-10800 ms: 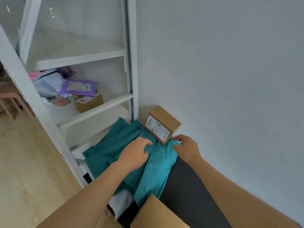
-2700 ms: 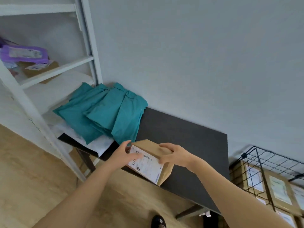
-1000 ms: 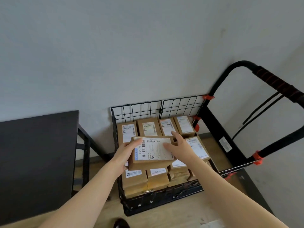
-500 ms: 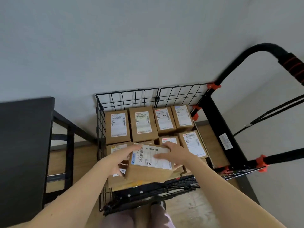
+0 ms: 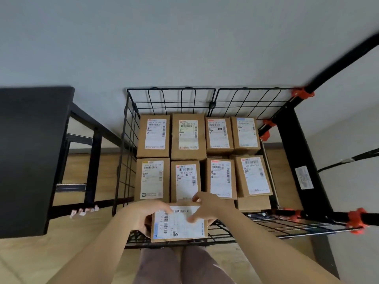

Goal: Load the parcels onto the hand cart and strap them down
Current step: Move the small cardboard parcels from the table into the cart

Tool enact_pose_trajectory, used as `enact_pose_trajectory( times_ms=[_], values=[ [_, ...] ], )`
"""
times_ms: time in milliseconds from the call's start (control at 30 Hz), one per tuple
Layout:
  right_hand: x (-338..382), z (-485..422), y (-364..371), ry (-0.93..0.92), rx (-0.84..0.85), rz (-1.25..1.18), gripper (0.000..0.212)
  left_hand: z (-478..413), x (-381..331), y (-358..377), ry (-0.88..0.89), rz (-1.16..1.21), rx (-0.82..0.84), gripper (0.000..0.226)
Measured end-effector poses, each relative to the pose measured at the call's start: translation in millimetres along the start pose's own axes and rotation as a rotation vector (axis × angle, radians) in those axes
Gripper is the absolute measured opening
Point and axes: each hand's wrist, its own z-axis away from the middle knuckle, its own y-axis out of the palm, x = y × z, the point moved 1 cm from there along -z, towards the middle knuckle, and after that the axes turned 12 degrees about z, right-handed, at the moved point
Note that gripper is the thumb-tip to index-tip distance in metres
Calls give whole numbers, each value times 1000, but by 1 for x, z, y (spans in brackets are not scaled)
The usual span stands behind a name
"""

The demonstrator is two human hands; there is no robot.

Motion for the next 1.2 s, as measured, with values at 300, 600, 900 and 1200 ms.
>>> enact_pose_trajectory(
  times_ms=[300,600,900,1200],
  values=[
    [4,-10,-16,19,126,45,74,-9,-10,-4,-34,-137,7,52],
    [-12,-8,-43,135,222,86,52,-21,-23,15,-31,-115,45,63],
    [-20,-17,-33,172,157,98,53,-35,-17,26,-25,-183,21,28],
    [-30,-42,-3,242,-30,163,51,-46,-16,25,87,-417,-41,65]
  ],
)
